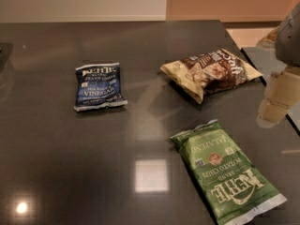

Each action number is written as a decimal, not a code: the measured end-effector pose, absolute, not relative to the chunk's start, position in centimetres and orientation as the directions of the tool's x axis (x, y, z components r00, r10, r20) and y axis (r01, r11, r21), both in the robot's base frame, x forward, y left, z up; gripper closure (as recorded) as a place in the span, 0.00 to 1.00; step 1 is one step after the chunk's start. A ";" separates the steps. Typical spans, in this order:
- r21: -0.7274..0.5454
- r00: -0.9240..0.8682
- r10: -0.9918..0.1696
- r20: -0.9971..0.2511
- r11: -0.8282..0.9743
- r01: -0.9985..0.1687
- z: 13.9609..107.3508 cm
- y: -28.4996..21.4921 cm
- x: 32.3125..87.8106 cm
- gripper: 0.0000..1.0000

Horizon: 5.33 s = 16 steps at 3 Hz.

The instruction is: Move brown chip bag near green jalapeno chip bag

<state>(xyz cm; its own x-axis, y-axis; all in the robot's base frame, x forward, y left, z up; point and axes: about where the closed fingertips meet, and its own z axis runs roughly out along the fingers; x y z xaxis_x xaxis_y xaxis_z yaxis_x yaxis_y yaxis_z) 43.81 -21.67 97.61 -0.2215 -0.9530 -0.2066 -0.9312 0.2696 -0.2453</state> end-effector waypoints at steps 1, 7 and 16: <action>-0.246 -0.221 -0.953 -0.207 0.270 -0.931 97.6 -21.7 43.8 0.00; -0.243 -0.124 -0.946 -0.300 0.201 -0.949 89.9 -20.0 59.8 0.00; -0.243 -0.065 -0.961 -0.270 0.133 -0.961 96.3 -22.6 54.9 1.00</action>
Offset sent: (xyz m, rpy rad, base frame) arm 0.0168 0.0006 -0.0094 -0.0314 -0.0094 0.0459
